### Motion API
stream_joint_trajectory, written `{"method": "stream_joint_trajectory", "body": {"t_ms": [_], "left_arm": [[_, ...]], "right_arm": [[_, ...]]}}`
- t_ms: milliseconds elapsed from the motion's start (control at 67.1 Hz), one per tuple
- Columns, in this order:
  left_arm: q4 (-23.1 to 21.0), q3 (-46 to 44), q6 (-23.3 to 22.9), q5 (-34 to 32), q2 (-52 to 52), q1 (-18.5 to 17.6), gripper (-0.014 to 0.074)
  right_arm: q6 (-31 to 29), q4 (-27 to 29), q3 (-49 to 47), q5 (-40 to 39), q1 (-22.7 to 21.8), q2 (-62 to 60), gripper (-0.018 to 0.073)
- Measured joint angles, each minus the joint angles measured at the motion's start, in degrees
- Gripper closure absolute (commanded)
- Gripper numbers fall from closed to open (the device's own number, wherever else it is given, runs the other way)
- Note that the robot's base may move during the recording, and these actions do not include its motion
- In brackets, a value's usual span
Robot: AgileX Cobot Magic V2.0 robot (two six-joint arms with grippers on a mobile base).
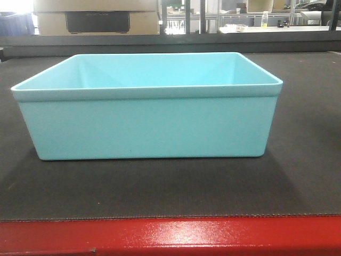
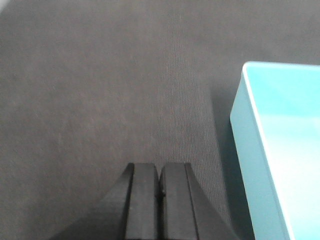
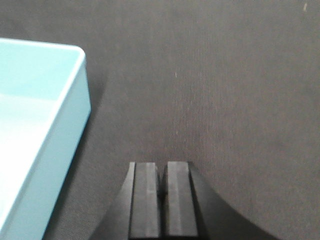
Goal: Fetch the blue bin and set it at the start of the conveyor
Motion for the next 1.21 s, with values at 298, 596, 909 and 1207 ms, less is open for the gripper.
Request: {"method": "stream_joint_trajectory", "body": {"t_ms": [298, 596, 909, 1207], "left_arm": [[0.0, 10.2, 0.2, -11.9, -20.3, 0.0, 0.0707], [0.0, 10.5, 0.3, -12.3, -29.1, 0.1, 0.0707], [0.0, 10.6, 0.3, -13.0, -30.3, 0.1, 0.0707], [0.0, 10.7, 0.3, -13.0, -30.3, 0.1, 0.0707]], "right_arm": [[0.0, -0.3, 5.2, -4.7, 0.0, -17.9, 0.0721], [0.0, -0.3, 5.2, -5.3, 0.0, -23.0, 0.0721], [0.0, -0.3, 5.2, -5.3, 0.0, -23.0, 0.0721], [0.0, -0.3, 5.2, -5.3, 0.0, -23.0, 0.0721]]}}
